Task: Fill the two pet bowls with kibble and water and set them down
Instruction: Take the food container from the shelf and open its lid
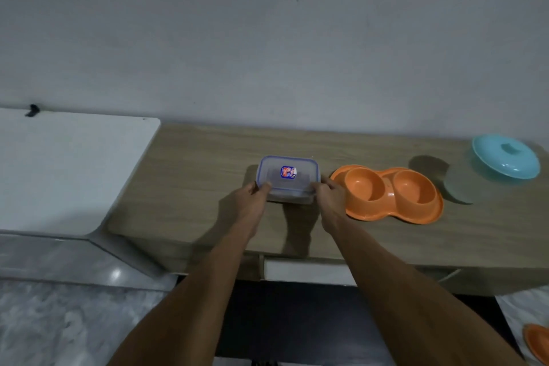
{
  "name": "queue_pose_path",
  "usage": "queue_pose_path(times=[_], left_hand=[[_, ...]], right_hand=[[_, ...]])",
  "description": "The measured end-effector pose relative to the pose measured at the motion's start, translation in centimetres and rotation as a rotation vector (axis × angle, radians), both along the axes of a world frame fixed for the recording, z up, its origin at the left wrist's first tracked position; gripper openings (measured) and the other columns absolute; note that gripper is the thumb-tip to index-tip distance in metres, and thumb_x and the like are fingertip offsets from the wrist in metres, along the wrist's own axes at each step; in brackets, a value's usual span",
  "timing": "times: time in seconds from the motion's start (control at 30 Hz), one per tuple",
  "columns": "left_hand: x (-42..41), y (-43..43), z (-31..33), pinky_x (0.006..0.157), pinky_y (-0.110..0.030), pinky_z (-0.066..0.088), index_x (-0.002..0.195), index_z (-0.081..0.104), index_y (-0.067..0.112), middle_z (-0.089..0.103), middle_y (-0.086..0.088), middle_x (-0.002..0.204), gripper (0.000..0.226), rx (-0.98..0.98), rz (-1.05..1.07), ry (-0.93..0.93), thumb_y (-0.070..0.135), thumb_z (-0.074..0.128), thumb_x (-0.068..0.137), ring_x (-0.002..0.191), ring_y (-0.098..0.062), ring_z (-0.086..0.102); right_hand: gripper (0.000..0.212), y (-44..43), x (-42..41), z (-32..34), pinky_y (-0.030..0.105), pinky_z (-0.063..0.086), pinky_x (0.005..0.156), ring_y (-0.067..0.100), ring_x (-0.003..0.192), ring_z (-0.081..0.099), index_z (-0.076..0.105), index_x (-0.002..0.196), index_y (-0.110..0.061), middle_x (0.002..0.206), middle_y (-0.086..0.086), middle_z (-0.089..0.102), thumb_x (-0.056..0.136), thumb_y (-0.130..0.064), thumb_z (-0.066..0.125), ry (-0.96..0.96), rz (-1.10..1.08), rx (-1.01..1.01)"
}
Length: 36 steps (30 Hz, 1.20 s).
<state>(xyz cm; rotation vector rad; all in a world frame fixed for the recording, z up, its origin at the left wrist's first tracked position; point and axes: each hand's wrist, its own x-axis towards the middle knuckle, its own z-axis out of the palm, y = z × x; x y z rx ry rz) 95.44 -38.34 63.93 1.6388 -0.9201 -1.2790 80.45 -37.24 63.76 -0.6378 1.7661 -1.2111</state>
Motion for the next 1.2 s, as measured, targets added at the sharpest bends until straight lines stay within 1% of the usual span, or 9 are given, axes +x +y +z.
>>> queue_pose_path(times=[0.13,0.37,0.47,0.57,0.73,0.83,0.97,1.07,1.2], left_hand=[[0.4,-0.8,-0.7,0.049,-0.010,0.039,0.113,0.071,0.001,0.072,-0.018,0.097,0.028,0.001,-0.022,-0.023,0.017,0.066,0.091,0.058,-0.002,0.049],[0.5,-1.1,-1.2,0.067,-0.022,0.047,0.114,0.069,0.003,0.072,-0.009,0.100,0.029,0.007,-0.094,-0.010,0.019,0.067,0.091,0.079,-0.014,0.063],[0.7,-1.3,-1.2,0.055,-0.015,0.042,0.108,0.070,0.006,0.073,-0.011,0.101,0.026,0.007,-0.132,-0.097,0.026,0.065,0.092,0.068,-0.008,0.057],[1.3,-2.2,-0.2,0.046,-0.011,0.037,0.104,0.067,0.013,0.064,-0.002,0.085,0.026,0.010,-0.111,-0.215,0.035,0.054,0.098,0.063,-0.006,0.050],[1.6,-7.1,0.3,0.075,-0.033,0.043,0.105,0.069,0.005,0.068,-0.015,0.105,0.054,0.113,-0.042,-0.358,0.046,0.035,0.099,0.087,-0.029,0.059],[0.4,-9.2,0.0,0.085,-0.038,0.047,0.109,0.067,0.002,0.066,-0.016,0.111,0.058,0.176,-0.087,-0.442,0.044,0.027,0.100,0.092,-0.032,0.058],[-1.3,-10.2,-1.3,0.101,-0.040,0.040,0.135,0.052,0.001,0.053,-0.021,0.138,0.060,0.208,-0.110,-0.478,0.043,0.024,0.103,0.124,-0.038,0.051],[-1.4,-10.4,-2.7,0.103,-0.043,0.040,0.127,0.060,0.006,0.060,-0.021,0.131,0.067,0.169,-0.137,-0.673,0.052,0.018,0.100,0.120,-0.039,0.055],[-1.2,-10.3,-3.4,0.098,-0.045,0.042,0.121,0.062,0.007,0.064,-0.020,0.122,0.069,0.088,-0.139,-0.768,0.054,0.017,0.099,0.114,-0.040,0.058]], right_hand=[[0.035,-0.8,0.2,-0.5,0.036,0.048,0.074,0.022,0.082,0.062,0.076,0.101,-0.015,0.091,0.006,0.074,0.078,-0.002,0.055,-0.031,-0.025,0.020],[0.035,-0.9,-0.2,-0.7,0.034,0.051,0.079,0.025,0.097,0.065,0.072,0.114,-0.013,0.103,0.005,0.072,0.086,-0.003,0.054,-0.037,-0.007,0.039],[0.027,-1.1,-0.6,-0.6,0.032,0.045,0.077,0.021,0.095,0.061,0.070,0.113,-0.012,0.103,0.004,0.067,0.092,-0.009,0.054,0.013,-0.024,0.030],[0.022,-2.1,-1.0,-0.1,0.032,0.042,0.074,0.027,0.089,0.059,0.069,0.095,-0.008,0.096,0.011,0.068,0.096,-0.018,0.050,0.177,-0.062,0.004],[0.033,-5.4,-2.1,0.3,0.036,0.035,0.074,0.041,0.100,0.060,0.066,0.097,0.005,0.106,0.027,0.068,0.098,-0.017,0.041,0.512,0.022,0.052],[0.037,-7.2,-2.2,0.0,0.039,0.041,0.083,0.043,0.109,0.058,0.065,0.105,0.006,0.114,0.028,0.066,0.100,-0.019,0.037,0.537,0.045,0.123],[0.040,-8.2,-1.9,-1.2,0.039,0.040,0.091,0.043,0.116,0.056,0.063,0.113,0.004,0.121,0.028,0.064,0.103,-0.021,0.033,0.523,0.050,0.195],[0.042,-8.0,-1.8,-1.9,0.039,0.040,0.090,0.042,0.112,0.057,0.064,0.111,0.004,0.118,0.027,0.065,0.103,-0.022,0.032,0.540,0.044,0.170],[0.044,-8.0,-1.8,-2.0,0.039,0.041,0.089,0.042,0.110,0.058,0.066,0.108,0.005,0.115,0.027,0.066,0.103,-0.023,0.032,0.593,0.082,0.164]])
